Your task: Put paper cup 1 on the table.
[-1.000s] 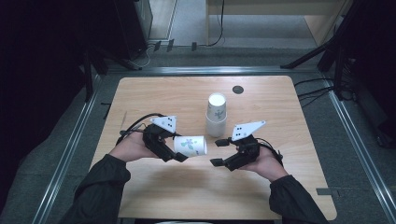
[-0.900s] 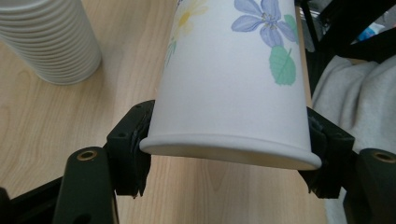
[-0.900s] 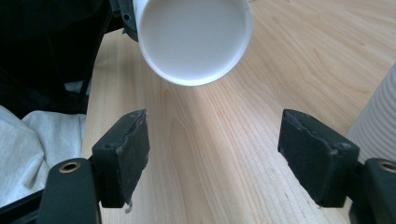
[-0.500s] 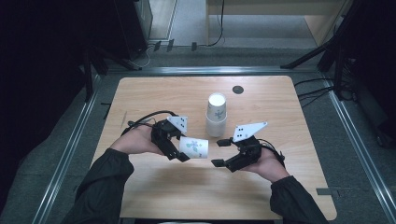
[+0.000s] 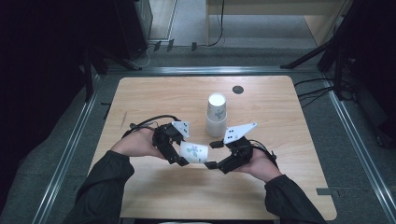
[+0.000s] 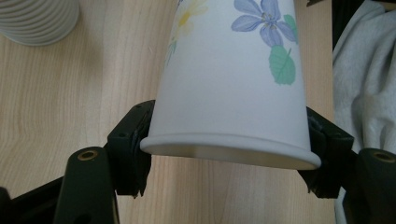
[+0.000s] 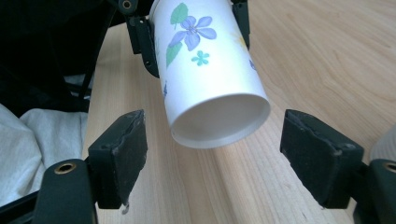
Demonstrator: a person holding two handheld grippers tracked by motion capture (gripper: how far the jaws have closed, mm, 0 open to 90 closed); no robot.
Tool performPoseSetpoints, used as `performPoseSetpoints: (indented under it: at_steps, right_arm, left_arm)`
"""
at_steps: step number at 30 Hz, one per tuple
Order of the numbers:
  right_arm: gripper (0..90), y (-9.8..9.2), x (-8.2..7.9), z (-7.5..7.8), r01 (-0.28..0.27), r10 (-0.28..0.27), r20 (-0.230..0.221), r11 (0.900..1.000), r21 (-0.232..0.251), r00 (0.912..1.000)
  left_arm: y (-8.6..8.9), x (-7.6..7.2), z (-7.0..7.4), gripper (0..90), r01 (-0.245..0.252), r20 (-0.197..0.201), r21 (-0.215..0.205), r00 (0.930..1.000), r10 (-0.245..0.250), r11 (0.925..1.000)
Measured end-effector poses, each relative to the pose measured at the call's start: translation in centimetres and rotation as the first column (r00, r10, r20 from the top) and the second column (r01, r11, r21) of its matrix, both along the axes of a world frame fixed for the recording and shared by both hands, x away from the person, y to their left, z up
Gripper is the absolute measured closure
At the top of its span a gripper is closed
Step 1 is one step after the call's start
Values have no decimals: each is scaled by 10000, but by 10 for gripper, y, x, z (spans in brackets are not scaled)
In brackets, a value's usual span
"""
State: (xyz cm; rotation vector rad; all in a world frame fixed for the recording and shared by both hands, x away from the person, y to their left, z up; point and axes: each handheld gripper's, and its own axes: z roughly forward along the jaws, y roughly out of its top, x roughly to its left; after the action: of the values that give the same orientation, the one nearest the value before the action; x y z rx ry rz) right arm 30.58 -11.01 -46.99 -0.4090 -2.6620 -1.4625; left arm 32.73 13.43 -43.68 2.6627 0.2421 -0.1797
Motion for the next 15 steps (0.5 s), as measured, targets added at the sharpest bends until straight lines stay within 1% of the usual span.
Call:
performPoseSetpoints:
  at_steps: [1, 4, 5, 7, 8, 10, 15]
  right_arm:
    - [236, 4, 0, -2, -80, 80, -30, 9999, -104, 10000]
    - [236, 8, 0, -4, -171, 171, -26, 9997, -188, 9999]
    - [236, 12, -1, -5, -222, 221, -41, 9995, -210, 9997]
    - [236, 14, -1, -6, -267, 265, -58, 9993, -253, 9996]
    - [236, 17, -2, -7, -326, 324, -54, 9990, -312, 9995]
    - [239, 19, -2, -8, -407, 406, -31, 9984, -390, 9992]
    - [275, 23, -4, -9, -528, 528, -17, 9977, -420, 9986]
  left_arm:
    - [-2, 0, -1, 302, 12, -163, 181, 9999, -9, 9998]
    - [-5, -1, -2, 302, 12, -329, 327, 9995, -1, 9995]
    - [-6, -1, -2, 303, 17, -350, 369, 9994, -4, 9993]
    - [-9, -3, -3, 303, 90, -388, 419, 9992, -73, 9991]
    - [-12, -4, -2, 302, 189, -412, 447, 9990, -171, 9988]
    - [-15, -6, -2, 301, 247, -367, 500, 9991, -229, 9984]
    - [-19, -8, -2, 299, 367, -339, 570, 9988, -348, 9977]
